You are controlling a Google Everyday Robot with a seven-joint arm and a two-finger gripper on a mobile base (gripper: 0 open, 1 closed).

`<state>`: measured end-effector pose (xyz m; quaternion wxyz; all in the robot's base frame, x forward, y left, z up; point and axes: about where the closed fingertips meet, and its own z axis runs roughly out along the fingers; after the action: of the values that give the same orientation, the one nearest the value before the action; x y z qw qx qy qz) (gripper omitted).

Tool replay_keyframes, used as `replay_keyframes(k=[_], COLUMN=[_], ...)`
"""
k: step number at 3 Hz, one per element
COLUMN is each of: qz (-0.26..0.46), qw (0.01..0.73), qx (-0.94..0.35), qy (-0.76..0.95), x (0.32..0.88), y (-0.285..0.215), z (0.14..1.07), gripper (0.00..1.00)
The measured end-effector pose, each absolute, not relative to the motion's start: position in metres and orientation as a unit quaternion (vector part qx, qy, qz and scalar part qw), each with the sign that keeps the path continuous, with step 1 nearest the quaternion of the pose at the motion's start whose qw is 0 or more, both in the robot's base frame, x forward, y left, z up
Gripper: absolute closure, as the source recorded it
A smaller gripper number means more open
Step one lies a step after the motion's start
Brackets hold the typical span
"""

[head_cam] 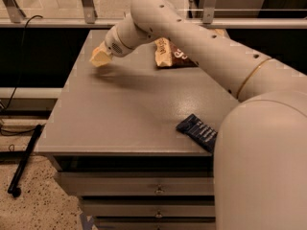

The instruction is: Move orange near rxbar blueberry

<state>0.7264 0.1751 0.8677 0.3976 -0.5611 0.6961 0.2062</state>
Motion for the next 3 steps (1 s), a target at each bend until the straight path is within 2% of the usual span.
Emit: replay_keyframes(k=[1, 3], qz=[0.206, 0.255], qw=[0.400, 0.383], qx=[-0.546, -0.475], qy=[0.706, 0.750], x=[0.710, 0.648], y=[0.124, 0.002], z=[0.877, 0.851], gripper=[1.00, 1.00])
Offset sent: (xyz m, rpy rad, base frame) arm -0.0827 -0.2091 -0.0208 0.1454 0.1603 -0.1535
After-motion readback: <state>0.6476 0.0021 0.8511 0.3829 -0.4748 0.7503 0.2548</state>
